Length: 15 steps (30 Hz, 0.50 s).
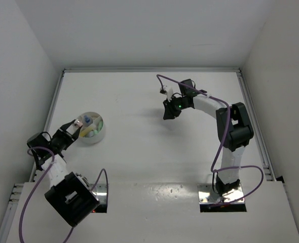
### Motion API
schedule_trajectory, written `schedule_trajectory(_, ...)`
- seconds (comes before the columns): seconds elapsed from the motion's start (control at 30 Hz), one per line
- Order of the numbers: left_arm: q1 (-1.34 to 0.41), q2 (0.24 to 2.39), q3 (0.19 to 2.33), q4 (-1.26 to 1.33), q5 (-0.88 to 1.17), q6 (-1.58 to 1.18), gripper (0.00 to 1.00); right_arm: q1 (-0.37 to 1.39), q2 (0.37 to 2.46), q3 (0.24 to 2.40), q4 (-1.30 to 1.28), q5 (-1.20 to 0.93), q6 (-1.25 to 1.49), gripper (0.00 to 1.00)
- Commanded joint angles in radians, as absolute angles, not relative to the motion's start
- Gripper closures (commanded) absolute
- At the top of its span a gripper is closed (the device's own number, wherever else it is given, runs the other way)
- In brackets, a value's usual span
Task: Sort the stationery into containers
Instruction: Place the stationery into the container
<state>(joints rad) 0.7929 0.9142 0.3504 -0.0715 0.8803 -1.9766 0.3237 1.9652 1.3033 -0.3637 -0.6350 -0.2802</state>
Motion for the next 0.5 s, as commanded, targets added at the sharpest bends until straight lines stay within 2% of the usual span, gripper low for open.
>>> schedule_trajectory(0.0,0.822,0.911,0.33,-0.006,0.916,-2.097,0.96,0.321,1.959,1.312,-0.327,-0.643,-0.275,0.77)
schedule_trajectory(0.47,0.822,0.93,0.321,0.028,0.897,-2.115,0.95,0.321,1.968,1.33,-0.336,-0.643,-0.275,0.77)
